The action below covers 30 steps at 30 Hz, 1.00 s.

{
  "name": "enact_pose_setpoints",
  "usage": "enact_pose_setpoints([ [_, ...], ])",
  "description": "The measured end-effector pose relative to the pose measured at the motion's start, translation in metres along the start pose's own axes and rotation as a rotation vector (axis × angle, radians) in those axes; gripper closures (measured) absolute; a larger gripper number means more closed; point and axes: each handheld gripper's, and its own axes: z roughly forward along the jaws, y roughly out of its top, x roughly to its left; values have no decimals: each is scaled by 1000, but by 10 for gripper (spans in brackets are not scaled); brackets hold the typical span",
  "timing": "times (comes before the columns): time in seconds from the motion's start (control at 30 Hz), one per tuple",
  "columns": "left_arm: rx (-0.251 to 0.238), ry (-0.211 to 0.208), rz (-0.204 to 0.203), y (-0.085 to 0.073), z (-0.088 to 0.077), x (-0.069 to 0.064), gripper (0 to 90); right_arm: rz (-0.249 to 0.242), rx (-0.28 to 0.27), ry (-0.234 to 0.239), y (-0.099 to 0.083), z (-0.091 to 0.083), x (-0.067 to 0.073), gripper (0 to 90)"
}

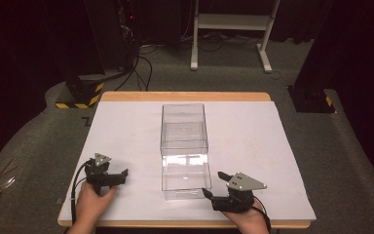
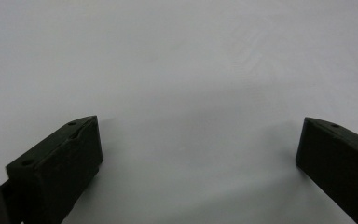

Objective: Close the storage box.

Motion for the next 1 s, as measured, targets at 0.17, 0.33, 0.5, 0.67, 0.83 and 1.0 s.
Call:
enact_pose_setpoints([
  [0.17, 0, 0, -1, 0, 0, 0, 5, -2, 11, -2, -3, 2, 0, 207],
  [0.33, 0, 0, -1, 0, 0, 0, 5, -2, 29, 2, -5, 6, 0, 206],
  [0.5, 0, 0, -1, 0, 0, 0, 5, -8, 37, 3, -6, 9, 1, 207],
  [0.67, 0, 0, -1, 0, 0, 0, 5, -16, 44, 3, -6, 12, 2, 206],
  [0.83, 0, 0, 1, 0, 0, 0, 5, -26, 47, 6, -6, 15, 4, 205],
  [1.0, -1, 0, 0, 0, 0, 0, 5, -32, 50, 9, -5, 17, 6, 205],
])
